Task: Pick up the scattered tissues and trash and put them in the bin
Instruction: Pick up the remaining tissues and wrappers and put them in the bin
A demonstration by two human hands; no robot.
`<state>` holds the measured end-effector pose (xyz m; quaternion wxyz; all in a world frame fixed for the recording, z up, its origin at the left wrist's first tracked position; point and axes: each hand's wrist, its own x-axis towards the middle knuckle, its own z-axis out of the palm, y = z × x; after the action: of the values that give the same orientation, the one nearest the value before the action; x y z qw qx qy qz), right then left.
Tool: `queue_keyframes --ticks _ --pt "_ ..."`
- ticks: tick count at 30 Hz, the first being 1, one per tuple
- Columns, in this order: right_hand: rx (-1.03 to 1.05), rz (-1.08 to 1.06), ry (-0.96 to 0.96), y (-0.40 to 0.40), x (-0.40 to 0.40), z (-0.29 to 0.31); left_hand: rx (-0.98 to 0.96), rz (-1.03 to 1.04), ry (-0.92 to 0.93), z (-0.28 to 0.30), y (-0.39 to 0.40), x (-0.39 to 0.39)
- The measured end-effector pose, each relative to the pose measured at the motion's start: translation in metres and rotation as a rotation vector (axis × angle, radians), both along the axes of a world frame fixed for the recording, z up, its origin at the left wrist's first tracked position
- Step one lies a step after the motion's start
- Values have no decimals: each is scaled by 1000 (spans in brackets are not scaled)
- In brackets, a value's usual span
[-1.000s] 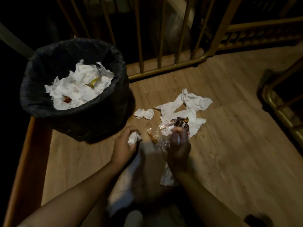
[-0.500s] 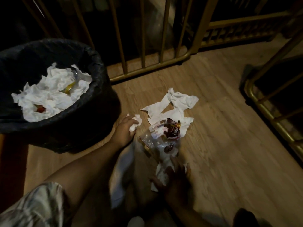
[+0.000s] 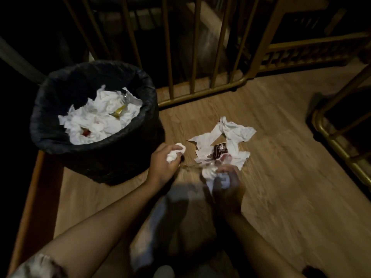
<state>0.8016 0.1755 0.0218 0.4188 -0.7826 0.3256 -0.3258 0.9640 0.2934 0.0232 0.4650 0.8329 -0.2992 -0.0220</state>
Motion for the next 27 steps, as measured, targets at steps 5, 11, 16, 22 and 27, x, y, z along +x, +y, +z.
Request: queue_keyframes --ticks 5,11,16,22,27 --pt "-15 28 -293 -14 40 63 -164 17 20 48 -19 -5" --pt "201 44 -422 -3 77 110 -350 178 52 108 -17 -10" --pt "232 202 -450 18 116 144 -514 387 -54 155 14 -5" --pt "436 565 -467 56 163 180 -248 554 -176 176 70 37" --pt "247 644 -294 87 210 195 153 558 -151 167 103 66"
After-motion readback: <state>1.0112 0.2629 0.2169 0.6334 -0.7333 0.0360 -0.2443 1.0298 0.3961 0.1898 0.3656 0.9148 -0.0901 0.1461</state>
